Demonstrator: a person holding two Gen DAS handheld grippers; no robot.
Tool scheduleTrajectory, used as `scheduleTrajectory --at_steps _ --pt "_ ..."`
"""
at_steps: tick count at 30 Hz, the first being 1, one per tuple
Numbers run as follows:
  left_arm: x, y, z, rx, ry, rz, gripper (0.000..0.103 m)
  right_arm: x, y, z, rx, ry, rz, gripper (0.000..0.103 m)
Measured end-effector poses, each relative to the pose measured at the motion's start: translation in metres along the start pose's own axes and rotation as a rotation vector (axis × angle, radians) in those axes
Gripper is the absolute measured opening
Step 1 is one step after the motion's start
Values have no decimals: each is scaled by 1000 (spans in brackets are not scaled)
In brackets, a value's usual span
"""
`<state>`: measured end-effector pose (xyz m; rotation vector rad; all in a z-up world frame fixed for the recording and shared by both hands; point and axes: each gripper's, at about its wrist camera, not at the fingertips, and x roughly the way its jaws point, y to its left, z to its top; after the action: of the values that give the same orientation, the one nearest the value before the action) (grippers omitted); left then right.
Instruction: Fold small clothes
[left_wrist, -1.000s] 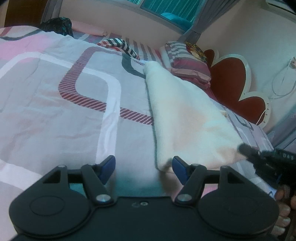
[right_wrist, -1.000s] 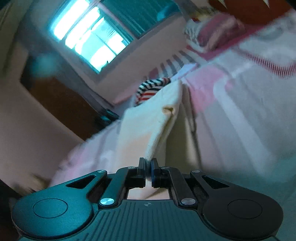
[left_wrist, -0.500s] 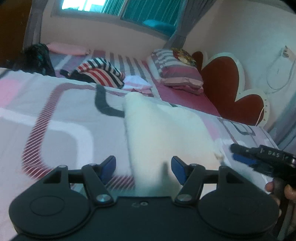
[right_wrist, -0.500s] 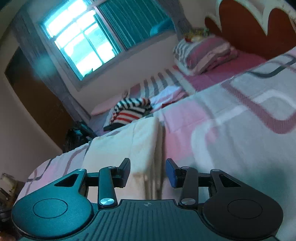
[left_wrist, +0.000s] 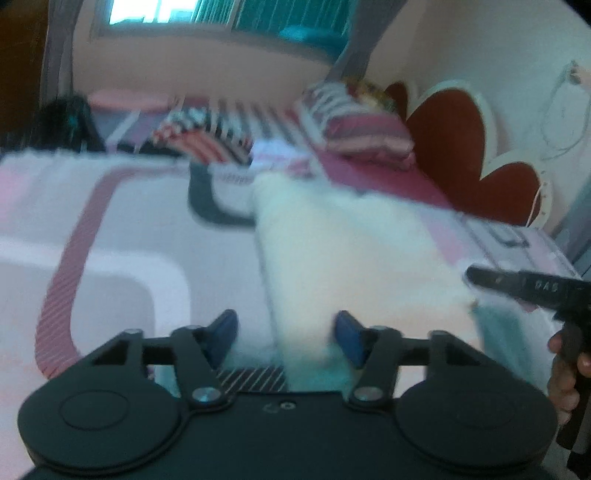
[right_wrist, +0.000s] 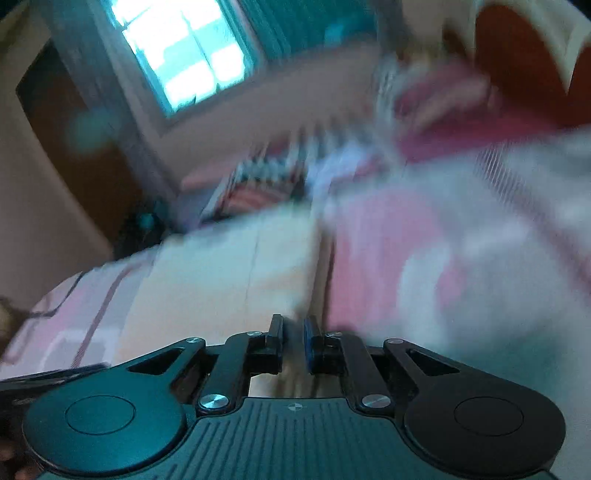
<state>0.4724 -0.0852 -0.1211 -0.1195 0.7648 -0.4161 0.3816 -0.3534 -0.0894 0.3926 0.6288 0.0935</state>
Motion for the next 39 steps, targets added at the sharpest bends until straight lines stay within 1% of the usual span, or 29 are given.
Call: scheduleTrajectory --at_steps 1,2,4,6,8,9,10,11,13,14,16,17,20,22,23,24,25,27,28,29,30,31,32,33,34,36,37,38,39 --pt "-2 -4 5 6 -21 -7 55 -11 11 4 -53 -57 2 9" --pt "-1 -8 11 17 -40 -6 55 -15 22 7 -99 -77 14 9" --pt "11 -14 24 35 -48 15 51 -6 47 10 -209 -70 8 9" --pt "25 -16 37 27 -44 -14 43 14 61 9 -287 -45 -14 9" --pt "42 -19 47 39 -25 -40 42 38 61 13 -291 -21 -53 8" --pt "54 -21 50 44 8 -42 43 49 57 12 -279 -10 -60 8" --pt "68 -19 50 36 61 -47 43 63 52 10 -274 27 -64 8" --pt "73 -18 49 30 65 -58 43 85 47 9 -269 116 -87 8" --pt "67 -19 51 43 73 -53 43 89 35 10 -231 133 -79 8" --pt "55 -22 51 61 60 -41 42 81 35 15 -208 135 -91 9" --pt "27 -22 43 76 1 -55 43 53 40 18 -223 62 -74 9" --pt "13 -20 34 73 -1 -56 43 37 44 16 -247 30 -42 9" --pt "-15 -16 1 95 -10 5 43 -1 56 -14 -337 45 20 9" --pt "-23 -12 -20 68 29 -3 43 -10 63 -37 -378 101 49 9" --pt "-22 -12 -35 67 84 4 44 -8 66 -53 -406 157 32 9" --pt "-22 -13 -47 81 123 14 47 -4 67 -66 -431 232 -22 9" --pt "-30 -12 -59 77 118 12 47 -4 66 -79 -456 272 -55 9" --pt "-43 -11 -61 64 123 6 49 -24 70 -86 -475 252 -74 9" --pt "-46 -11 -57 65 108 20 51 -34 69 -82 -440 217 -70 13" --pt "-48 -10 -49 65 82 36 66 -39 65 -77 -401 178 -56 42" --pt "-47 -9 -40 57 59 51 79 -42 60 -68 -341 132 -54 65" --pt "-45 -8 -29 46 33 61 81 -44 53 -61 -292 99 -60 89" --pt "-43 -6 -19 35 10 61 81 -40 47 -50 -257 63 -57 89" --pt "-37 -6 -10 29 12 60 81 -34 42 -41 -230 63 -47 89" --pt "-32 -4 -2 21 15 57 81 -27 36 -32 -176 85 -35 89" --pt "-21 1 12 -8 20 29 80 -16 21 -16 -46 102 32 83" --pt "-12 3 16 -27 41 4 77 -11 14 -7 -2 111 36 81" --pt "-3 8 19 -55 79 -33 70 -4 4 -1 44 129 44 79" --pt "5 12 20 -80 114 -67 66 5 -5 4 104 147 75 78"
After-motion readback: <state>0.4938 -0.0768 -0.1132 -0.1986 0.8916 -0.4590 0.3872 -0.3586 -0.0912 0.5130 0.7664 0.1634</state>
